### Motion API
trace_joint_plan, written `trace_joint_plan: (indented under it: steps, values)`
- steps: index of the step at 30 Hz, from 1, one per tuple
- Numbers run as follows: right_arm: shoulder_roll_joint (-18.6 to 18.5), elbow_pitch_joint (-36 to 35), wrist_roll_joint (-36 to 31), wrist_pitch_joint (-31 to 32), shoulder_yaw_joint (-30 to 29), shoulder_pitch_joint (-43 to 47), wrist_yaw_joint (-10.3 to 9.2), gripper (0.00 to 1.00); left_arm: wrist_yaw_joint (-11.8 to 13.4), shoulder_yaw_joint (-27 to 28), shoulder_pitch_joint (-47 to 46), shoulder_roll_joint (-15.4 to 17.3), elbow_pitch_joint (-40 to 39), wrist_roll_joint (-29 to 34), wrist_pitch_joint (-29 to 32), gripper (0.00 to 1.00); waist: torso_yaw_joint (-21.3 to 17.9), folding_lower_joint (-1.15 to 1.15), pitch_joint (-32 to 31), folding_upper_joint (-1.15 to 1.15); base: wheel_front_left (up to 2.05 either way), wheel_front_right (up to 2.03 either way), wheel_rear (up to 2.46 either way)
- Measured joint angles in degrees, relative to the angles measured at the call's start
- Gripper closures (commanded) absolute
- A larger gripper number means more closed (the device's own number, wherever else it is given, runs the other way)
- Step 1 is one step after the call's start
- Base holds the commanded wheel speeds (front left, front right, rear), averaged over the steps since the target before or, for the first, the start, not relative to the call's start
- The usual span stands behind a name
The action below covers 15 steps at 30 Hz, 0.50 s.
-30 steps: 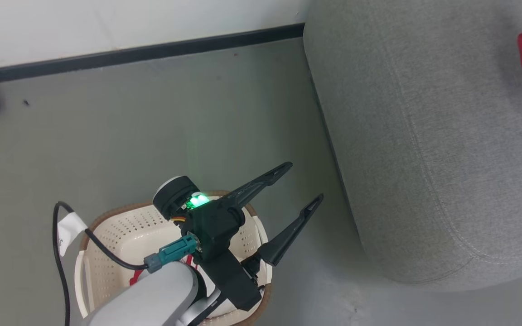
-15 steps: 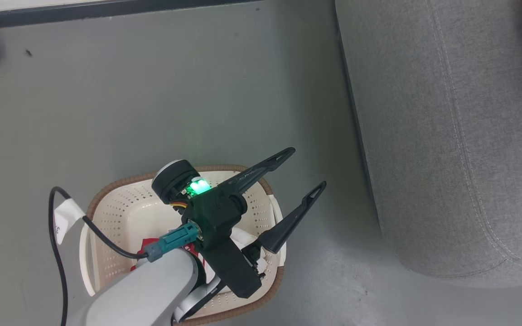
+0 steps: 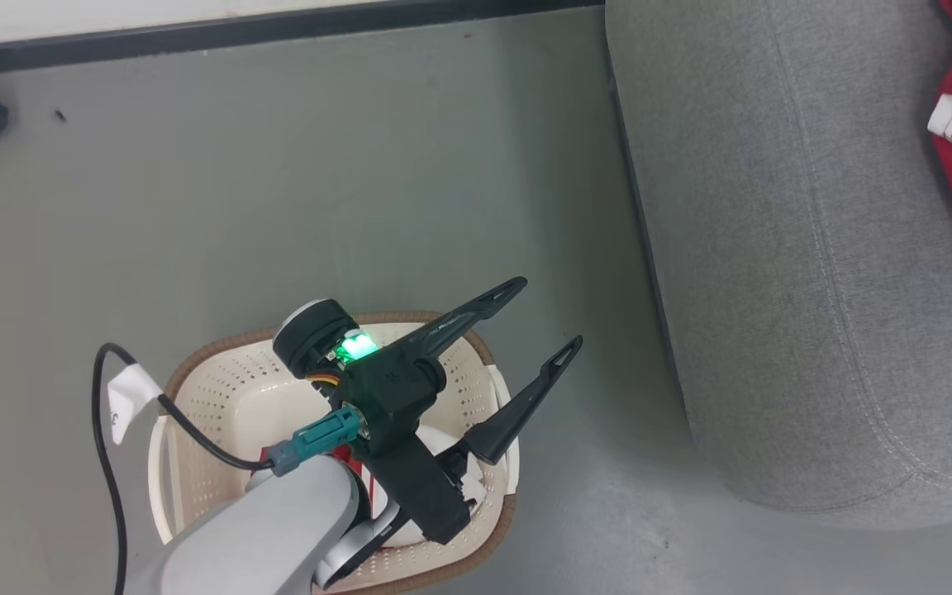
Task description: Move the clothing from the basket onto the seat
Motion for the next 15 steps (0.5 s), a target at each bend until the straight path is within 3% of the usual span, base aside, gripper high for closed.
trace_joint_plan:
  steps: [1,2,3,15]
  values:
    - [0.05,0.36,0.05,0.14,0.00,-0.12,0.41,0.23,-0.01,-0.11,0.01,-0.09,0.35,-0.05,-0.02,0.00,-0.03,0.00,-0.26,0.00,0.00,0.00,0.00]
    - [0.08,0.82,0.13,0.26,0.12,-0.26,0.57,0.23,-0.01,-0.18,0.01,-0.21,0.66,-0.08,-0.08,0.00,-0.05,0.00,-0.54,0.00,0.00,0.00,0.00]
    - [0.12,1.33,0.15,0.58,0.34,-0.30,0.70,0.00,-0.01,-0.23,0.03,-0.32,1.00,-0.14,-0.09,0.00,-0.07,0.00,-0.85,0.00,0.00,0.00,0.00]
    - [0.00,4.71,-0.41,1.75,2.65,0.53,1.49,0.00,-0.15,0.69,0.93,-1.37,5.48,-1.81,-1.96,0.00,-0.13,0.00,-6.84,0.00,0.00,0.00,0.00]
